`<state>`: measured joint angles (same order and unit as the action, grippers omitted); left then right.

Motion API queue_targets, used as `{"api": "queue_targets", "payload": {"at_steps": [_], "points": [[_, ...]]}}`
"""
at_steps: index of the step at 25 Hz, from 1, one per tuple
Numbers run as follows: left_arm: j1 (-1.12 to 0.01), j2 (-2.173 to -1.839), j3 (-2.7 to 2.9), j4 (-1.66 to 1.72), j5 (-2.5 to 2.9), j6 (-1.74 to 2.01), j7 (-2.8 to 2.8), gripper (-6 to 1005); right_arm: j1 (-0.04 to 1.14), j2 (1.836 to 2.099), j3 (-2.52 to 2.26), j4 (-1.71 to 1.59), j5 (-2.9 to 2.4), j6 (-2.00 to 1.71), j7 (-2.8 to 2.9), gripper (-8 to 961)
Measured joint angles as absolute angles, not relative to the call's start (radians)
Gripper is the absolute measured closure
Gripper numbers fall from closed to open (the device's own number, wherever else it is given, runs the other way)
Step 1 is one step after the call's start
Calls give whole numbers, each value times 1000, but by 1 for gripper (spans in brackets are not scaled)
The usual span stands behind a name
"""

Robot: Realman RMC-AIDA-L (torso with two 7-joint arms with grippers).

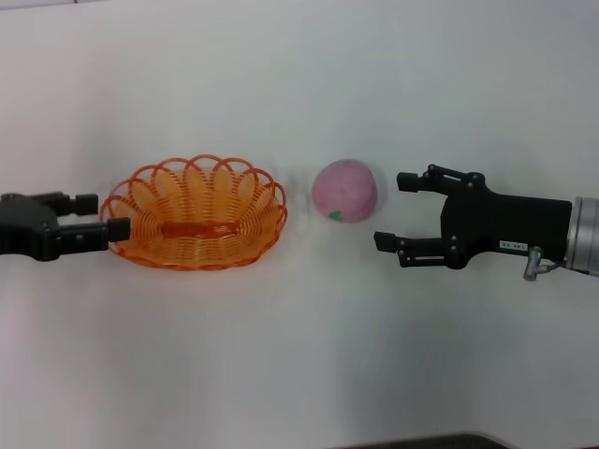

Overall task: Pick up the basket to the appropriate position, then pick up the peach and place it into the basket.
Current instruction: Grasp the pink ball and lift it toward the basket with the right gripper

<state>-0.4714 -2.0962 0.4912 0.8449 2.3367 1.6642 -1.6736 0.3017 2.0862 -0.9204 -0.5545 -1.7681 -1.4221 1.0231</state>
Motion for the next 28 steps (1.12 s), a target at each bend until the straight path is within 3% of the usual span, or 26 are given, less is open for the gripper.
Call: {"api": "queue_targets", "payload": {"at_steps": [9, 20, 28], "points": [[-419, -2103, 486, 848, 2298, 1714, -1506, 230, 302, 2086, -920, -555, -1769, -1422, 1019, 9], [-246, -2169, 473, 835, 2294, 1726, -1153, 235, 302, 2086, -920, -555, -1773, -1422, 1014, 8], [-242, -2166, 447, 812, 2302, 1730, -1139, 243, 299, 2084, -920, -556, -1775, -1421, 1013, 9]]}}
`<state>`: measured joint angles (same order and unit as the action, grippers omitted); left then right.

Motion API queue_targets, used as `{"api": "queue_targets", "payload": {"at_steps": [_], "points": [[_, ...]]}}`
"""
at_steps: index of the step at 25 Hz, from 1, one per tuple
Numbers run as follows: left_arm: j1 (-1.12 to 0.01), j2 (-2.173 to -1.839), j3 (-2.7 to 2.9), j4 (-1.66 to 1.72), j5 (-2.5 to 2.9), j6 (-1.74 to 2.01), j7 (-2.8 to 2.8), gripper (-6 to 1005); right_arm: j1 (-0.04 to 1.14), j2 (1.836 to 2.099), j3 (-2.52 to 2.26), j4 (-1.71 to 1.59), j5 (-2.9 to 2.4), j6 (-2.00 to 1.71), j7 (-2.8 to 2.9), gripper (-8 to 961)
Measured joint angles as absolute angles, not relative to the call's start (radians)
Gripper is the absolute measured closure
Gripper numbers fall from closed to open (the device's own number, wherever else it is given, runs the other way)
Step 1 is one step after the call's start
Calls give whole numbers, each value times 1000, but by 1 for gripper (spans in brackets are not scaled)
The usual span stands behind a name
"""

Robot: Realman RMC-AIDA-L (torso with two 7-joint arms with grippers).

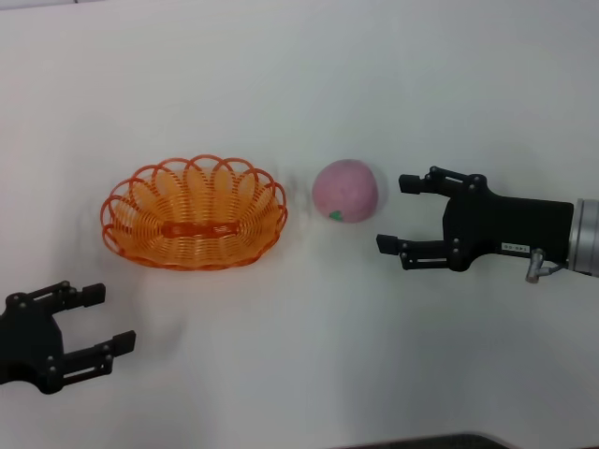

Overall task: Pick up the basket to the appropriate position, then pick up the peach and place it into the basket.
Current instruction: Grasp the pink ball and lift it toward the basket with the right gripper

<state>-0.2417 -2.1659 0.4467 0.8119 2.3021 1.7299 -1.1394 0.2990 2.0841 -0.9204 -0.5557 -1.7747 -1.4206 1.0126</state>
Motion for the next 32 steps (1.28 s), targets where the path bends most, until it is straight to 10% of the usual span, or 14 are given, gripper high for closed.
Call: {"api": "queue_targets", "payload": {"at_steps": [32], "points": [[-238, -2164, 437, 816, 2306, 1720, -1146, 245, 591, 2064, -872, -927, -2344, -1535, 1863, 9]]}}
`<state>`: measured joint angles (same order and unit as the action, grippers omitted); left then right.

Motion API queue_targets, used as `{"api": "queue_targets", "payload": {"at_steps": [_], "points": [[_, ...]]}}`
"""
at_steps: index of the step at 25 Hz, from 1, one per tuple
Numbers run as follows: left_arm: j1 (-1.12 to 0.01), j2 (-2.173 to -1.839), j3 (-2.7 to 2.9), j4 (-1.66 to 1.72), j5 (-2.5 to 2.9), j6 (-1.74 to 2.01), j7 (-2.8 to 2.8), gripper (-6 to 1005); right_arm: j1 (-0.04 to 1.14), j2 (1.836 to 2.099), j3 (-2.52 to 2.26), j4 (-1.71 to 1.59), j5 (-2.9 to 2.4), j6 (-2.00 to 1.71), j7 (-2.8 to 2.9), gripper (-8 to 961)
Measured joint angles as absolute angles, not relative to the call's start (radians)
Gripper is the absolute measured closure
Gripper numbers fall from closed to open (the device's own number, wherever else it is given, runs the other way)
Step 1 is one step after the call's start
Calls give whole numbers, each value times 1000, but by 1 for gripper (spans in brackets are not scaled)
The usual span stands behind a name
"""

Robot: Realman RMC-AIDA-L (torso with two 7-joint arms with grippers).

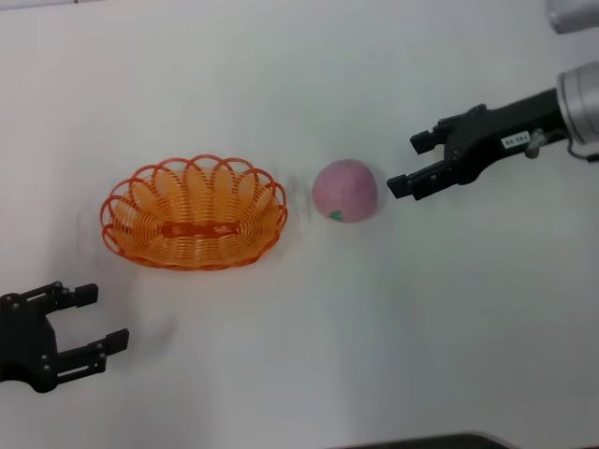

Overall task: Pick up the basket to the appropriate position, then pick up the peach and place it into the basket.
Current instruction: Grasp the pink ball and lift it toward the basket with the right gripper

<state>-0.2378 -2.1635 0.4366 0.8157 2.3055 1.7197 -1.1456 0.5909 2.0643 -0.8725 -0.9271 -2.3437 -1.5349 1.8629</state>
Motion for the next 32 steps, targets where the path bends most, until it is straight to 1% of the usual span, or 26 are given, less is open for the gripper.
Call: {"api": "queue_targets", "payload": {"at_steps": [5, 19, 32], "points": [[-234, -2163, 433, 818, 2306, 1719, -1146, 246, 662, 2083, -922, -966, -2481, -1540, 1851, 9], [-229, -2163, 425, 821, 2306, 1718, -1146, 246, 758, 2108, -1156, -1021, -2564, -1505, 1871, 8], [-228, -2164, 425, 821, 2305, 1727, -1146, 246, 759, 2111, -1274, -987, -2503, -1400, 1932, 11]]}}
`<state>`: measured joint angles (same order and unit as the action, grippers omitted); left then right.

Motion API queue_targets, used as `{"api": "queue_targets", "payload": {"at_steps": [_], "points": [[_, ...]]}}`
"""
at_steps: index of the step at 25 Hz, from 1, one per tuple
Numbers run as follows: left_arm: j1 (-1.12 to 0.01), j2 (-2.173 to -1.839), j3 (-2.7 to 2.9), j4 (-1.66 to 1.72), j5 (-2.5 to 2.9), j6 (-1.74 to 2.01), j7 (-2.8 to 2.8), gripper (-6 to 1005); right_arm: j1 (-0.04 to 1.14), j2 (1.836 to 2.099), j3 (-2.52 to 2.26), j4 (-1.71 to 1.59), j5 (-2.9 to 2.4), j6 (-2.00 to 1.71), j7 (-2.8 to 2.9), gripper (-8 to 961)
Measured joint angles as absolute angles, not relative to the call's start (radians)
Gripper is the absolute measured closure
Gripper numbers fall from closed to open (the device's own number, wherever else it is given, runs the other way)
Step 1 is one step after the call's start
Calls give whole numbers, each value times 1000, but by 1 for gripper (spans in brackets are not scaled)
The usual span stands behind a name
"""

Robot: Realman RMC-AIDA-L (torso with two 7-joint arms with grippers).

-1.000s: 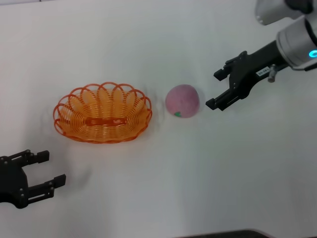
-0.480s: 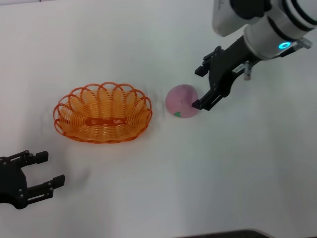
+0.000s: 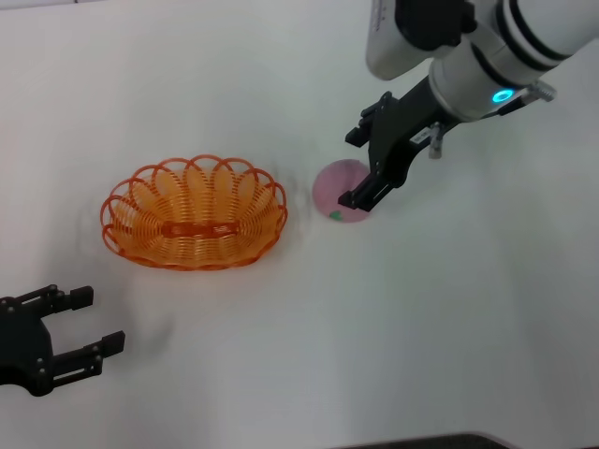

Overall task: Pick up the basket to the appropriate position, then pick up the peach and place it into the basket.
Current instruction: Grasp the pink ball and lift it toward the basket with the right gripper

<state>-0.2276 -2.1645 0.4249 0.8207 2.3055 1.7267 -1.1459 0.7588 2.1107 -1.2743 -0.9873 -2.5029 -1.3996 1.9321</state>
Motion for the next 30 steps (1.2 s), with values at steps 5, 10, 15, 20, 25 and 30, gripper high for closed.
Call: {"api": "queue_targets", "payload": {"at_steps": [5, 10, 15, 20, 25, 30], "points": [[-226, -2164, 425, 821, 2306, 1728, -1146, 246, 763, 2106, -1314, -940, -2470, -1350, 1936, 13], [-227, -2164, 425, 821, 2306, 1733, -1146, 246, 771, 2103, -1338, -891, -2462, -1313, 1941, 14], [-227, -2164, 425, 822, 2306, 1734, -1146, 246, 775, 2103, -1345, -873, -2460, -1306, 1943, 15], [-229, -2163, 425, 824, 2306, 1734, -1146, 246, 772, 2103, -1345, -877, -2457, -1300, 1968, 16], [-229, -2163, 425, 824, 2305, 1734, -1146, 246, 765, 2101, -1345, -883, -2450, -1294, 1976, 100], [-229, -2163, 425, 824, 2306, 1734, -1146, 246, 765, 2101, -1346, -884, -2450, -1293, 1977, 276]]}}
